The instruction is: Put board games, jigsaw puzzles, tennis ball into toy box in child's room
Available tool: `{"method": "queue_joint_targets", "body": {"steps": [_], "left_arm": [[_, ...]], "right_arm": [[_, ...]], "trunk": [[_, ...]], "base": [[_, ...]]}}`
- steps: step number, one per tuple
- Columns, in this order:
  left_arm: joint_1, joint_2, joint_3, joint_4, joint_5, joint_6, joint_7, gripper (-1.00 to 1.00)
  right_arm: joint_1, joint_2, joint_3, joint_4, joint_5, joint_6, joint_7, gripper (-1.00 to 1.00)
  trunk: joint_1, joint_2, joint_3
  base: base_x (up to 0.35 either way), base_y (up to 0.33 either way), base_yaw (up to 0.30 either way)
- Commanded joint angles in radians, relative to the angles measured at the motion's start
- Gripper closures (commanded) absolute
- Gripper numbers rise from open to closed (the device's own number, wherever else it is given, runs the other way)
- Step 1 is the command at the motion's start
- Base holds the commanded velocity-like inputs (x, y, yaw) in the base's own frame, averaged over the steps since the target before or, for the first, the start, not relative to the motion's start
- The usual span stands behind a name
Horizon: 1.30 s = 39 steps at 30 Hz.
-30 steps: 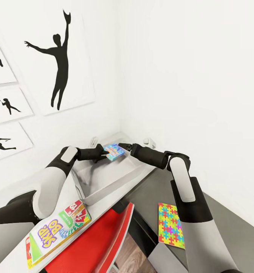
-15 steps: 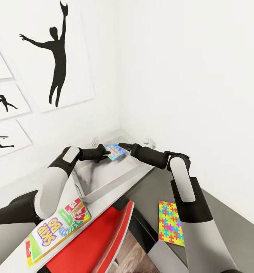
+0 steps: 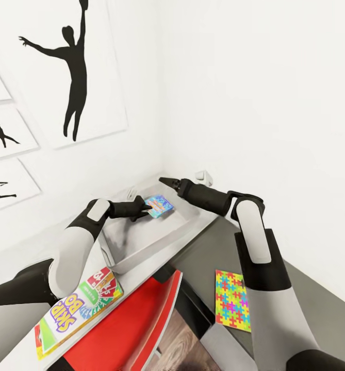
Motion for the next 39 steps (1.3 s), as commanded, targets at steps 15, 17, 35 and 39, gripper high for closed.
{"method": "queue_joint_targets", "body": {"steps": [15, 17, 35, 39], "left_arm": [[-0.001, -0.001, 0.009, -0.001, -0.01, 0.002, -0.005, 1.0], [-0.001, -0.001, 0.009, -0.001, -0.011, 0.003, -0.005, 1.0], [-0.003, -0.001, 0.009, -0.008, -0.011, 0.019, -0.008, 1.0], [-0.005, -0.001, 0.009, -0.009, -0.01, 0.019, -0.01, 1.0]], "right_arm": [[-0.066, 0.0, -0.011, -0.006, -0.017, 0.022, -0.013, -1.0], [-0.067, 0.0, -0.012, -0.006, -0.018, 0.023, -0.013, -1.0], [-0.065, 0.0, -0.012, -0.006, -0.017, 0.019, -0.023, -1.0], [-0.065, 0.0, -0.011, -0.006, -0.017, 0.019, -0.023, -1.0]], "trunk": [[0.001, -0.002, -0.027], [0.001, -0.002, -0.03], [0.001, -0.002, -0.06], [0.001, -0.002, -0.066]], "base": [[0.0, 0.0, 0.0], [0.0, 0.0, 0.0], [0.0, 0.0, 0.0], [0.0, 0.0, 0.0]]}}
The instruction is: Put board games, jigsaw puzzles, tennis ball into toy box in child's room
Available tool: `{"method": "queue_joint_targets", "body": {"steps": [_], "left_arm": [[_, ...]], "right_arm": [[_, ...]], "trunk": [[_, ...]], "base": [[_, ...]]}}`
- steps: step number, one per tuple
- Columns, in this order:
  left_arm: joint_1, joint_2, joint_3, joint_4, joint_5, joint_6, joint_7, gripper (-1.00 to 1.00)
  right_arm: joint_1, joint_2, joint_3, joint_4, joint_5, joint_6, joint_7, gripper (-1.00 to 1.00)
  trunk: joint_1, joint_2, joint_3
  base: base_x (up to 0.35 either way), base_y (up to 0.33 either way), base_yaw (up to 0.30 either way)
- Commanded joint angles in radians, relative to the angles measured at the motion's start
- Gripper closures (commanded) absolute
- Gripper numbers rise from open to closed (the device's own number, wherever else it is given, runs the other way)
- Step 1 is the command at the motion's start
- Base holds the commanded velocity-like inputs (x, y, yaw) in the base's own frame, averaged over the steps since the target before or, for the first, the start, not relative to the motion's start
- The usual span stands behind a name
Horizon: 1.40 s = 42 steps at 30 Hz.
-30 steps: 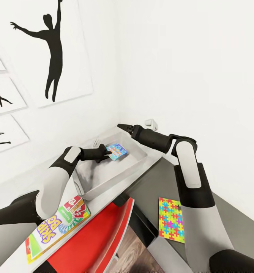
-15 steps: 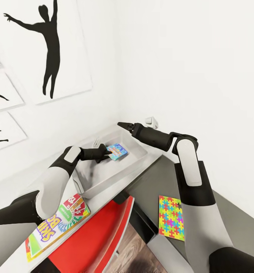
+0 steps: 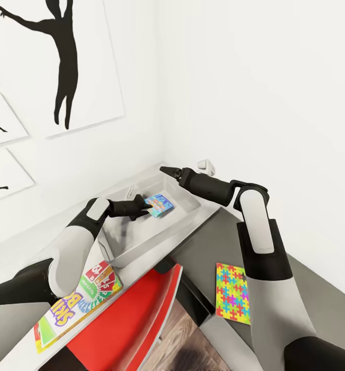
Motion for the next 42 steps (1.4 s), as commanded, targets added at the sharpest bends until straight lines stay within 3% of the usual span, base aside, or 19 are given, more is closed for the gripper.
{"method": "queue_joint_targets", "body": {"steps": [1, 9, 42], "left_arm": [[-0.002, -0.001, 0.008, -0.001, -0.009, 0.005, -0.006, 1.0], [-0.031, 0.001, 0.008, -0.001, -0.009, 0.008, -0.011, 1.0], [-0.048, -0.009, 0.011, -0.001, -0.007, 0.005, -0.018, 1.0]], "right_arm": [[-0.001, 0.0, 0.0, -0.001, -0.01, 0.003, -0.01, -1.0], [-0.001, 0.0, 0.002, -0.001, -0.009, 0.003, -0.011, -1.0], [-0.001, 0.0, 0.004, -0.001, -0.012, 0.003, -0.011, -1.0]], "trunk": [[0.0, -0.002, -0.003], [0.0, -0.002, -0.006], [0.0, -0.002, -0.015]], "base": [[0.0, 0.0, 0.0], [0.0, 0.0, 0.0], [0.0, 0.0, 0.0]]}}
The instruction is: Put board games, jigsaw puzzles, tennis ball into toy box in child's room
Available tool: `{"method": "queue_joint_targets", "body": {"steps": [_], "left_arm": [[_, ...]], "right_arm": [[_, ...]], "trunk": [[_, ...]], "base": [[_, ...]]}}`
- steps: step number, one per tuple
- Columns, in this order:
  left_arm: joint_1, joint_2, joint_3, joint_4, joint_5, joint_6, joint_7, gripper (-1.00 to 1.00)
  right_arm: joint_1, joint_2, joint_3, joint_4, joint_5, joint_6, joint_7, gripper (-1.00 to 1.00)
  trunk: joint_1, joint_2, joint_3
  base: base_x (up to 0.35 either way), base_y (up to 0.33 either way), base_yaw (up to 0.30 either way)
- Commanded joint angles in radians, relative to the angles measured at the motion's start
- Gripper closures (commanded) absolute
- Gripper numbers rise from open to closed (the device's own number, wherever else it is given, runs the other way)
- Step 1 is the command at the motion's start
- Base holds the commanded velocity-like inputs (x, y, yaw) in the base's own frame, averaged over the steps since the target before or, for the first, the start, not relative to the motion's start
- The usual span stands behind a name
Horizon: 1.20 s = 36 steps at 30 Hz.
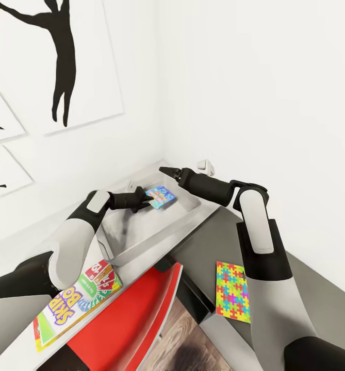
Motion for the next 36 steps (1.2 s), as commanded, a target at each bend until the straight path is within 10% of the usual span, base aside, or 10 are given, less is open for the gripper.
{"method": "queue_joint_targets", "body": {"steps": [1, 31, 32, 36], "left_arm": [[-0.001, -0.001, 0.009, -0.001, -0.009, 0.005, -0.006, 1.0], [-0.001, -0.004, 0.009, -0.001, -0.004, 0.004, -0.051, 1.0], [-0.001, -0.004, 0.009, -0.001, -0.004, 0.004, -0.051, -1.0], [-0.001, -0.004, 0.009, -0.001, -0.004, 0.004, -0.051, -1.0]], "right_arm": [[-0.001, 0.0, 0.0, -0.001, -0.01, 0.003, -0.01, -1.0], [-0.001, 0.0, 0.003, -0.001, -0.011, -0.001, -0.01, -1.0], [-0.001, 0.0, 0.003, -0.001, -0.011, -0.001, -0.01, -1.0], [-0.001, 0.0, 0.003, -0.001, -0.011, -0.002, -0.01, -1.0]], "trunk": [[0.001, -0.002, -0.003], [0.001, -0.002, -0.051], [0.001, -0.002, -0.052], [0.001, -0.002, -0.059]], "base": [[0.0, 0.0, 0.0], [0.0, 0.0, 0.0], [0.0, 0.0, 0.0], [0.0, 0.0, 0.0]]}}
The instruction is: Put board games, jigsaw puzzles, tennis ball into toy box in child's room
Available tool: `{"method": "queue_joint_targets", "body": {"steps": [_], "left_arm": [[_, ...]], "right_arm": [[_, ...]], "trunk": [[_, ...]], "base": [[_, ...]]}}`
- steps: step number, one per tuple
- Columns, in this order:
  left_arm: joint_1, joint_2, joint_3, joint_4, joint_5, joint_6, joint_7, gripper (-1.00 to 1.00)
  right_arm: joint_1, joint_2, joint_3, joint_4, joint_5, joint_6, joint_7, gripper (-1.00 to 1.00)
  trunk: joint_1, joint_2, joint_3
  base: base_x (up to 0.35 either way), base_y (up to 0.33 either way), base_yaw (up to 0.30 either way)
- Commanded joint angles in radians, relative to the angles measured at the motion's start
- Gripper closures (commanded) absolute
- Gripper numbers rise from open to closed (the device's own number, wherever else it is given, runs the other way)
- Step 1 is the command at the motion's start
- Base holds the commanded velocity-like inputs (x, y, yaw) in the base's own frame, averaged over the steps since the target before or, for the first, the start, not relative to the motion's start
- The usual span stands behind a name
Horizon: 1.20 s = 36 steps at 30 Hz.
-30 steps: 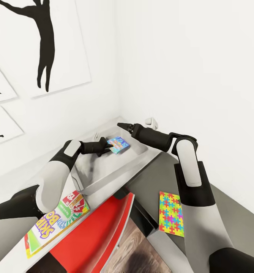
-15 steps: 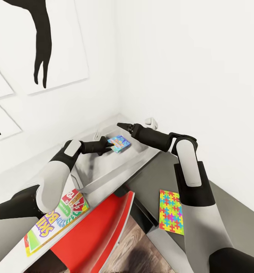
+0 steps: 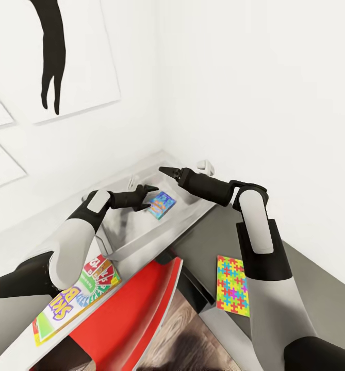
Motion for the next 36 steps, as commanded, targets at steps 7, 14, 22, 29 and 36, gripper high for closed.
{"method": "queue_joint_targets", "body": {"steps": [7, 14, 22, 29, 36], "left_arm": [[-0.001, -0.001, 0.008, -0.001, -0.009, 0.005, -0.004, -1.0], [-0.001, -0.001, 0.009, 0.0, -0.009, 0.005, -0.005, -1.0], [-0.001, 0.001, 0.009, -0.001, -0.009, 0.007, -0.005, -1.0], [-0.001, 0.009, 0.012, -0.005, -0.008, 0.015, -0.046, -1.0], [0.0, 0.018, 0.011, -0.088, -0.009, 0.099, -0.109, -1.0]], "right_arm": [[-0.001, 0.0, -0.001, -0.001, -0.01, 0.003, -0.01, -1.0], [-0.001, 0.0, -0.001, -0.001, -0.01, 0.002, -0.01, -1.0], [-0.001, 0.0, -0.001, -0.001, -0.01, 0.003, -0.01, -1.0], [-0.001, 0.0, -0.001, -0.001, -0.01, 0.003, -0.01, -1.0], [-0.001, 0.0, -0.001, -0.001, -0.01, 0.002, -0.01, -1.0]], "trunk": [[0.0, -0.002, -0.013], [0.0, -0.002, -0.024], [0.0, -0.002, -0.035], [0.0, -0.002, -0.037], [0.0, -0.002, -0.037]], "base": [[0.0, 0.0, 0.0], [0.0, 0.0, 0.0], [0.0, 0.0, 0.0], [0.0, 0.0, 0.0], [-0.049, 0.005, 0.0]]}}
